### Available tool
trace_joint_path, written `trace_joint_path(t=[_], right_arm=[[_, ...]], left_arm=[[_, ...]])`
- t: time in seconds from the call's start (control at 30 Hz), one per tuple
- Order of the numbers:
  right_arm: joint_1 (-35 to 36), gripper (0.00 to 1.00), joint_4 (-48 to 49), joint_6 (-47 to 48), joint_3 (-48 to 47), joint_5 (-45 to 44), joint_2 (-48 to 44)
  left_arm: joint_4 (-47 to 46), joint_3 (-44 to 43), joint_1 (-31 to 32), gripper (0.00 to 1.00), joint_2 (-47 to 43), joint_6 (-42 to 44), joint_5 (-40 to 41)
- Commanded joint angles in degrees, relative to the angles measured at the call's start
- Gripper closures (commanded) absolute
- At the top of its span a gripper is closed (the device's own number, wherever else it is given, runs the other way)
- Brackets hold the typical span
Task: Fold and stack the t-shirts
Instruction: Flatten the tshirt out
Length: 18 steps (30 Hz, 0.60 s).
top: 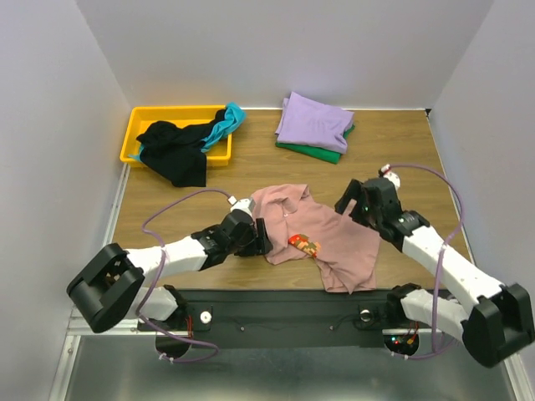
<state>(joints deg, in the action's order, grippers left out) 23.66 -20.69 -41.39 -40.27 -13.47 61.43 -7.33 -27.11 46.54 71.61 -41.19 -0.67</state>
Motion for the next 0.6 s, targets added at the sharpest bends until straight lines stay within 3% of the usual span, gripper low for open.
trace_joint_path(t=[0.0,0.1,0.13,0.17,0.3,0.47,0.57], right_arm=[[0.0,0.0,-9.6,-5.7,5.5,2.4,-6.2],[-0.1,0.0,-13.1,-9.6,7.8,7.6,-9.4],[0.0,0.0,-14.0,-10.0,9.3,9.2,-11.4],[0.0,0.0,-14.8,-10.4,9.9,10.6,-12.3],[0.0,0.0,-23.4,-11.8,10.0,12.1,-15.3],[0.0,0.0,-33.5,-12.8,5.8,5.7,-15.6],[0.0,0.0,-34.6,-13.5,5.4,3.2,-15.2]], left_arm=[[-4.3,-1.2,1.6,0.33,2.6,-0.1,0.2],[-5.6,-2.0,2.1,0.54,5.5,-0.3,0.1],[-5.6,-2.4,2.1,0.8,6.9,-0.3,0.2],[-5.6,-2.6,2.1,1.0,7.4,-0.3,1.9],[-3.2,-2.2,2.1,1.0,5.8,-1.5,5.5],[1.2,2.0,2.1,1.0,-6.3,-4.7,13.3],[5.4,3.4,2.0,1.0,-11.8,-6.5,17.7]])
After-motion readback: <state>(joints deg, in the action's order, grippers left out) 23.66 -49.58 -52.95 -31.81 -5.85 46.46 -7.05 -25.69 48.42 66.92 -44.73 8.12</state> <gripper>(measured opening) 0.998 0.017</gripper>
